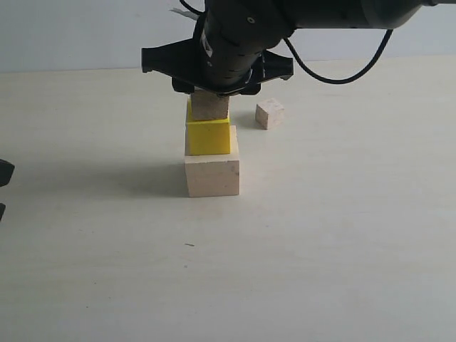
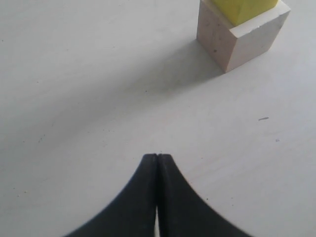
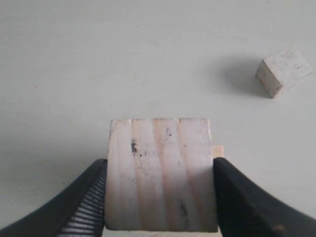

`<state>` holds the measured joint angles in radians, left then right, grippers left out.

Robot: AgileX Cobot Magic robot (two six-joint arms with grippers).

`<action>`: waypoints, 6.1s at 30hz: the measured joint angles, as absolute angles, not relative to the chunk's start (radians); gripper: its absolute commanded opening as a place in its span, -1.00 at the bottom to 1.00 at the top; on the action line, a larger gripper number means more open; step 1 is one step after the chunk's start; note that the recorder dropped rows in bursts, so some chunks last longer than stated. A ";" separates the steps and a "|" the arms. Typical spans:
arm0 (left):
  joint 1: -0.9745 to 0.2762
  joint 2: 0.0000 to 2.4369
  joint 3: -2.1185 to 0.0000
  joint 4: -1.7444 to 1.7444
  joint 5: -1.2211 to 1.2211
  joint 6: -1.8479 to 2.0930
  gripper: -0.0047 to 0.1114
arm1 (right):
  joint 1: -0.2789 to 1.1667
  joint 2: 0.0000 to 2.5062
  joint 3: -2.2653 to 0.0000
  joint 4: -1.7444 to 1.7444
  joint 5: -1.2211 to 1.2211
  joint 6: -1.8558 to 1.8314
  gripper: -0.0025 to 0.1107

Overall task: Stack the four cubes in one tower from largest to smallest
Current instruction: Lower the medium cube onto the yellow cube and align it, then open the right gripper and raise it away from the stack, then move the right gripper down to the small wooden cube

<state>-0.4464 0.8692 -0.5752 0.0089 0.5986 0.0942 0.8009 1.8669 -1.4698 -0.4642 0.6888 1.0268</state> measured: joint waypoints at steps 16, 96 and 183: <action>-0.446 0.869 -0.575 0.009 0.599 0.094 -0.92 | 0.801 1.867 -1.470 -0.445 0.689 1.035 0.23; -0.446 0.869 -0.575 0.009 0.599 0.096 -0.92 | 0.801 1.823 -1.470 -0.283 0.742 0.953 0.23; -0.446 0.837 -0.575 0.009 0.651 0.149 -0.92 | 0.350 2.207 -1.793 0.042 0.717 -0.229 0.25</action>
